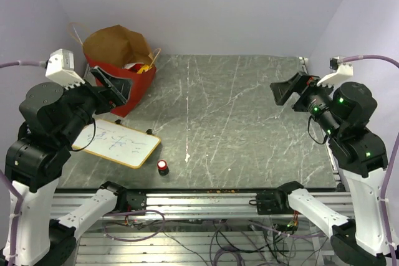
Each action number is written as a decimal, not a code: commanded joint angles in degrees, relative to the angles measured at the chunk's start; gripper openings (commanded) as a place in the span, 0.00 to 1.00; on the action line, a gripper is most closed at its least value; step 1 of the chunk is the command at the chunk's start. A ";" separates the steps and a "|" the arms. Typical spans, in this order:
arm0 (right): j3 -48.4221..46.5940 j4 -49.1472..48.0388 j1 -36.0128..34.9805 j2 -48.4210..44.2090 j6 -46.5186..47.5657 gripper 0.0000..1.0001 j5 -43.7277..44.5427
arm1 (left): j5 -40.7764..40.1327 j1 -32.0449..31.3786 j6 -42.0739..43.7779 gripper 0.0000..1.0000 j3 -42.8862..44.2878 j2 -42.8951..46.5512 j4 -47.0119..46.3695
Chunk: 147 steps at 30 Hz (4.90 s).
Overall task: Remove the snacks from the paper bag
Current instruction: Move the paper bag to the center of the board.
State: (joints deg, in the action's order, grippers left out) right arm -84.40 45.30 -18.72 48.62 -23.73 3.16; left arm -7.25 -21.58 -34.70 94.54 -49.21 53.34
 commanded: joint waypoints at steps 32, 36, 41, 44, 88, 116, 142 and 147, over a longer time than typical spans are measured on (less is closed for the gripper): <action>-4.06 5.46 1.56 16.85 5.28 1.00 -1.00 | -8.05 0.87 13.55 0.95 14.43 -37.44 -15.00; -6.54 7.26 1.62 17.71 5.85 1.00 -4.78 | -7.74 1.21 16.16 0.95 20.95 -44.62 -12.56; -5.92 5.18 1.70 14.03 5.81 1.00 -0.92 | -8.97 1.37 19.33 0.98 26.47 -52.57 -10.34; -6.14 4.56 1.72 12.27 6.63 1.00 1.64 | -8.75 1.43 20.58 0.87 29.76 -56.89 -7.62; -4.75 8.38 1.74 11.96 -0.42 1.00 7.29 | 10.69 -16.51 10.77 0.07 32.85 -59.24 -3.17; -4.66 12.04 1.75 7.79 -5.93 1.00 15.56 | 5.79 -45.19 0.32 0.16 25.99 -55.96 -10.18; -2.61 9.24 1.76 10.04 -2.92 1.00 12.58 | 17.52 -1.95 3.21 0.70 25.84 -55.92 -7.76; -1.81 7.63 1.76 10.09 -0.81 1.00 12.97 | 23.76 -0.43 1.80 0.63 29.10 -62.63 -9.41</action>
State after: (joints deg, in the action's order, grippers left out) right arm -86.78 55.57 -17.21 59.09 -26.92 15.90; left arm 8.88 -22.17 -31.53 120.60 -108.07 45.56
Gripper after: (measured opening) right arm 0.999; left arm 0.642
